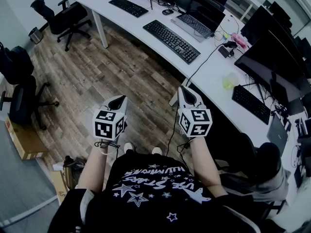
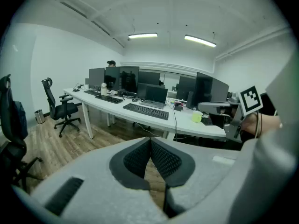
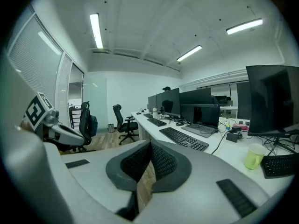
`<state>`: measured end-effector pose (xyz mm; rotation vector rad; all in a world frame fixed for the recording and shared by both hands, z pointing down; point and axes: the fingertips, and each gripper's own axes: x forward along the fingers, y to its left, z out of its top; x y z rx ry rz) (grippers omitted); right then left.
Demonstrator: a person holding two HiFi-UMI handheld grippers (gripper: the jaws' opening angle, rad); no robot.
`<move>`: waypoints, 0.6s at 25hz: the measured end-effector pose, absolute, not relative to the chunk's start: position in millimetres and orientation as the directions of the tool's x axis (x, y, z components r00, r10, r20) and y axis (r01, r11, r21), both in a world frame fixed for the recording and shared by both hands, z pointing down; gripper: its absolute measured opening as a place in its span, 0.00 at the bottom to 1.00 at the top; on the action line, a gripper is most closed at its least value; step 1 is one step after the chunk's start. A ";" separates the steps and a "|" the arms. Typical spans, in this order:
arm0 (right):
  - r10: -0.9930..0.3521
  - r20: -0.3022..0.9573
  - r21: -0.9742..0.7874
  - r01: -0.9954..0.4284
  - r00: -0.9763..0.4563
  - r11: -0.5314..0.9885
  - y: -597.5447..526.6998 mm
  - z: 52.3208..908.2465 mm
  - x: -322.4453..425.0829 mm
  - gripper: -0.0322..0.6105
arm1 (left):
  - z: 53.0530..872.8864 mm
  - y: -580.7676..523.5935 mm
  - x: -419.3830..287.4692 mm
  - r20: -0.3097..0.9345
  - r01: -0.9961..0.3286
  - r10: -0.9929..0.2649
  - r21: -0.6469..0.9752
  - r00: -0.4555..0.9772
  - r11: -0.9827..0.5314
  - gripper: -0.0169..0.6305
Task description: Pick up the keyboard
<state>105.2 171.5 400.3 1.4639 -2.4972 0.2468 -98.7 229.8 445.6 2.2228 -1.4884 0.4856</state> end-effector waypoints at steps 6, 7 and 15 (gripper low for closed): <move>-0.836 0.300 -0.011 -0.878 -0.460 0.479 174.4 405.7 96.1 0.05 | 460.0 237.1 -105.5 0.525 -0.921 -0.759 0.159 0.385 -0.357 0.06; -0.835 0.308 -0.010 -0.879 -0.456 0.477 175.1 408.1 94.3 0.05 | 465.4 239.4 -106.4 0.534 -0.918 -0.750 0.167 0.391 -0.360 0.06; -0.836 0.330 -0.057 -0.894 -0.437 0.445 182.5 429.2 71.3 0.05 | 477.6 245.6 -128.8 0.506 -0.884 -0.728 0.203 0.463 -0.420 0.06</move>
